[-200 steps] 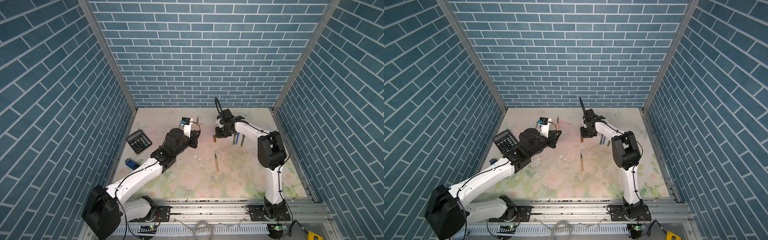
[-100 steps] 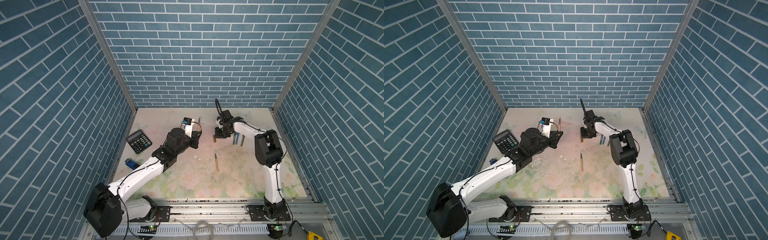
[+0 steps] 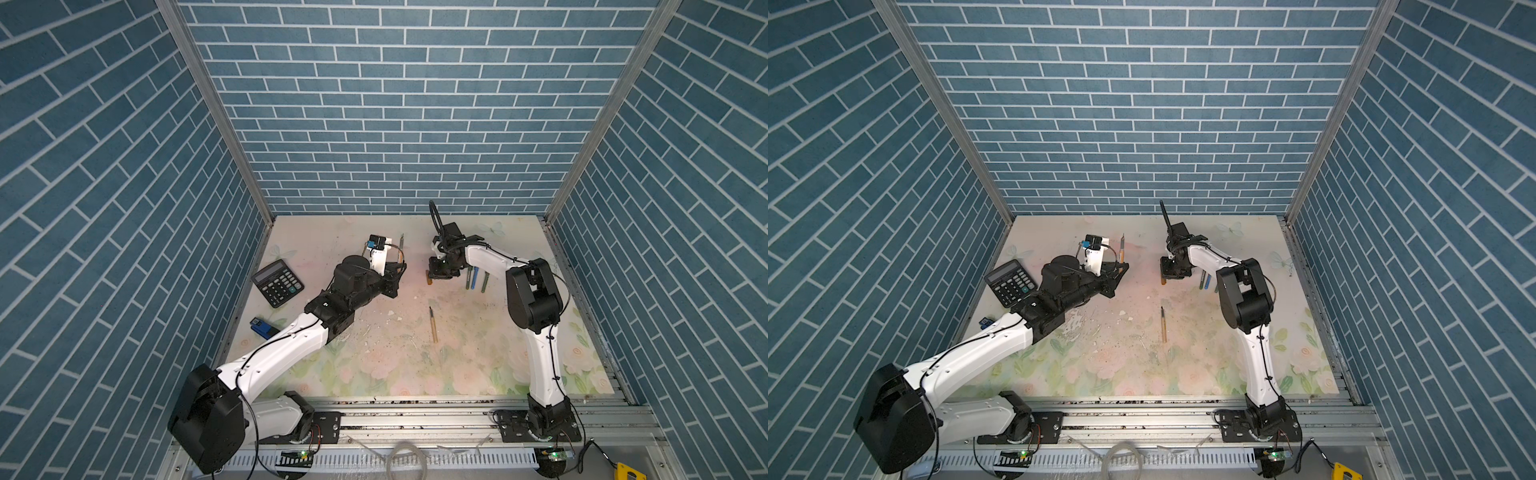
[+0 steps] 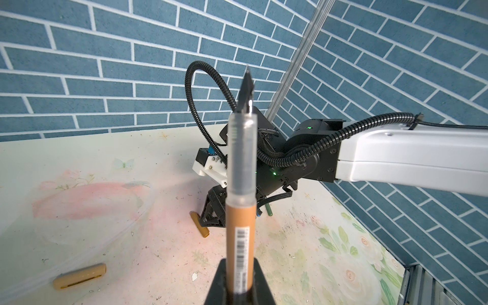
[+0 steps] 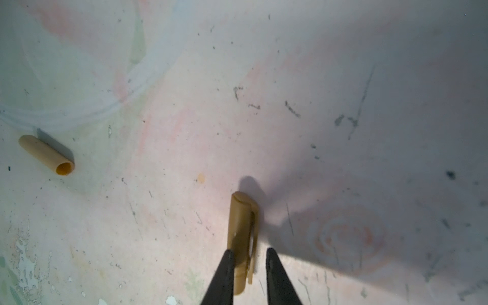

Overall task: Insert the pens into the pen caps
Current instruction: 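Lift the tan cap with the right gripper toward the upright orange pen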

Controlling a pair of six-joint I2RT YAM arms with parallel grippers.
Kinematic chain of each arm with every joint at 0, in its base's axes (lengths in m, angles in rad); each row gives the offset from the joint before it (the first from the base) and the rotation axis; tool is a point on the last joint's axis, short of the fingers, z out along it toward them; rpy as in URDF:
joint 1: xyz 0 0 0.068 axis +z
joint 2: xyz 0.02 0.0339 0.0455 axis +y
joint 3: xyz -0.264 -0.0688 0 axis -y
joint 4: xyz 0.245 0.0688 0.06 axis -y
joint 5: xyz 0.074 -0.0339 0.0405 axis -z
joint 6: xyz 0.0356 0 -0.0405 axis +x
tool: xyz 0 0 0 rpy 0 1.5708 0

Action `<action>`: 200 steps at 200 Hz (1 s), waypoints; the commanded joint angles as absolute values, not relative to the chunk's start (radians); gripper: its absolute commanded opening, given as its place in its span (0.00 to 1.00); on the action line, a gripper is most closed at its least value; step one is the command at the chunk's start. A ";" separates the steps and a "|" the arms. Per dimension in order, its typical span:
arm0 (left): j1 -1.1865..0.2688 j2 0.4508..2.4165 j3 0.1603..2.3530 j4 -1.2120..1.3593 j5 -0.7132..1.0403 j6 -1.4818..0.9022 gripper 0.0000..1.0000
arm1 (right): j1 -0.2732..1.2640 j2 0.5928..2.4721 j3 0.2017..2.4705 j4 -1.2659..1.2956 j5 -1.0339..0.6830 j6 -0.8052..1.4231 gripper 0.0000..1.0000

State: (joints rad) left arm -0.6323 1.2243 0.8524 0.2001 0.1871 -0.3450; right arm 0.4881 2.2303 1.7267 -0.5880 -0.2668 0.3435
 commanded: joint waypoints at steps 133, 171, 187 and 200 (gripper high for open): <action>-0.628 1.233 0.873 0.211 0.198 -0.345 0.00 | 0.543 2.273 1.779 -0.612 -0.170 0.348 0.18; -0.628 1.228 0.871 0.212 0.195 -0.343 0.00 | 0.546 2.236 1.745 -0.572 -0.152 0.366 0.14; -0.628 1.227 0.870 0.214 0.192 -0.342 0.00 | 0.546 2.183 1.688 -0.510 -0.152 0.374 0.12; -0.629 1.227 0.868 0.218 0.196 -0.342 0.00 | 0.546 2.108 1.634 -0.449 -0.166 0.385 0.12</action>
State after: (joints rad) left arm -0.6323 1.2243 0.8524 0.2001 0.1967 -0.3447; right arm 0.5415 2.2356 1.7126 -0.5228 -0.1783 0.3542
